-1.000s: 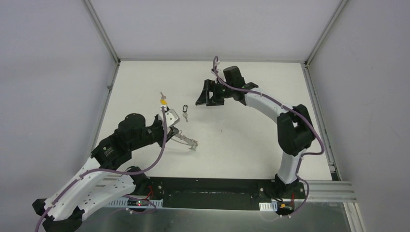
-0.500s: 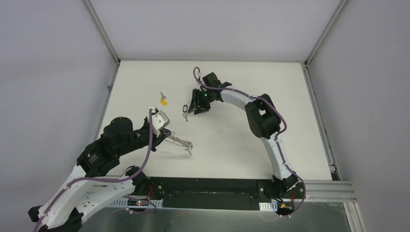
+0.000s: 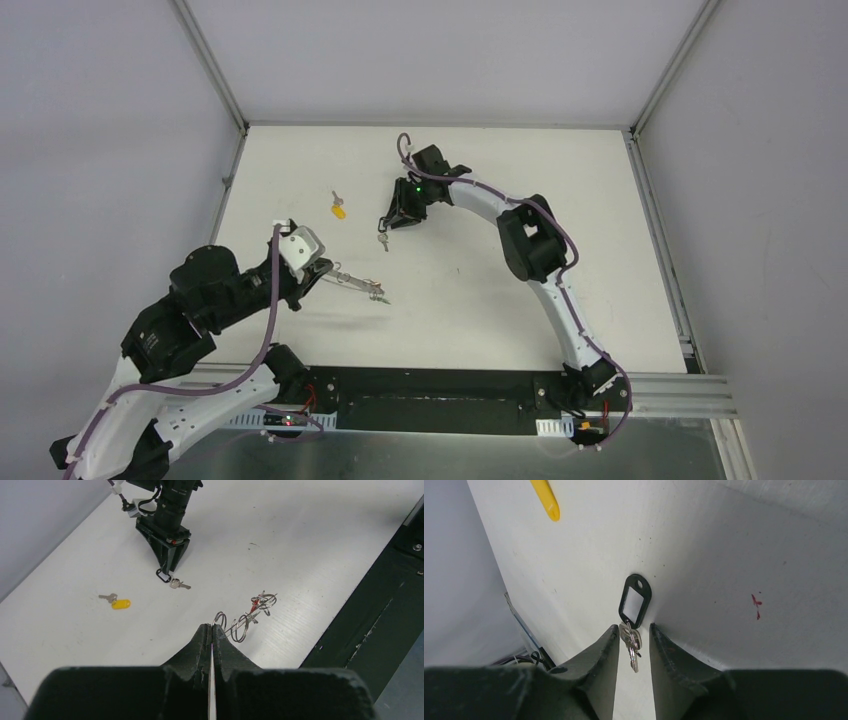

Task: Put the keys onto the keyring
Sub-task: Pick up the key from the center of the board.

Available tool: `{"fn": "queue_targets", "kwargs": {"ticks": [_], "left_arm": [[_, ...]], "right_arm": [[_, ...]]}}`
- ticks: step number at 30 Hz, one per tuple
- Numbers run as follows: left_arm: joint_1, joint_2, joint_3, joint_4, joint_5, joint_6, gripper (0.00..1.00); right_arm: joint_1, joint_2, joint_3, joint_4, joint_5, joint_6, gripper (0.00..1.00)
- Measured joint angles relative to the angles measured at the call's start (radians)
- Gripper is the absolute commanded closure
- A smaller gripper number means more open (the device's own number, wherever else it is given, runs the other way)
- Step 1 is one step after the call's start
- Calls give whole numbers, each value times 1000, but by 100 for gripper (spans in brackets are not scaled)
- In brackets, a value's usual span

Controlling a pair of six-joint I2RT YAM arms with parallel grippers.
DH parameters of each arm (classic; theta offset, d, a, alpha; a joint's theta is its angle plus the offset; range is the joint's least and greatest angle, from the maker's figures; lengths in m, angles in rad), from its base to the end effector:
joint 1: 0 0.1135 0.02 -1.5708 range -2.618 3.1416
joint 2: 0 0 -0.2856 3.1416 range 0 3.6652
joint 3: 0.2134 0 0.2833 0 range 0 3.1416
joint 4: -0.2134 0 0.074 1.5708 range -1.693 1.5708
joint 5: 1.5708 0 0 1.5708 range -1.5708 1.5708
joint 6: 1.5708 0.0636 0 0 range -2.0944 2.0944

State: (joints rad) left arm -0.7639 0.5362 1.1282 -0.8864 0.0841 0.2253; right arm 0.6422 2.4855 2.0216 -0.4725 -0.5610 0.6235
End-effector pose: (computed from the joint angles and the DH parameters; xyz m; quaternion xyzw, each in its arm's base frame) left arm 0.0701 -0.0746 0.4238 0.4030 0.6944 -0.1909 0.5648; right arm 0.4574 0.3844 0.1145 -0.0949 0.9121 0.3894 0.0861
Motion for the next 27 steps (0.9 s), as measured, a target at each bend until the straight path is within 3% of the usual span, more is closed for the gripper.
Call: {"fn": "queue_targets", "kwargs": {"ticks": [10, 12, 17, 23, 27], "left_arm": [[0, -2, 26, -49, -32, 18, 100], [0, -2, 26, -57, -32, 20, 100], [0, -2, 26, -63, -32, 21, 100], [0, 5, 26, -65, -27, 22, 100], [0, 10, 20, -63, -4, 21, 100]], "right_arm": [[29, 10, 42, -61, 50, -3, 71], [38, 11, 48, -74, 65, -3, 75], [54, 11, 54, -98, 116, -4, 100], [56, 8, 50, -99, 127, -7, 100], [56, -50, -43, -62, 138, -44, 100]]}}
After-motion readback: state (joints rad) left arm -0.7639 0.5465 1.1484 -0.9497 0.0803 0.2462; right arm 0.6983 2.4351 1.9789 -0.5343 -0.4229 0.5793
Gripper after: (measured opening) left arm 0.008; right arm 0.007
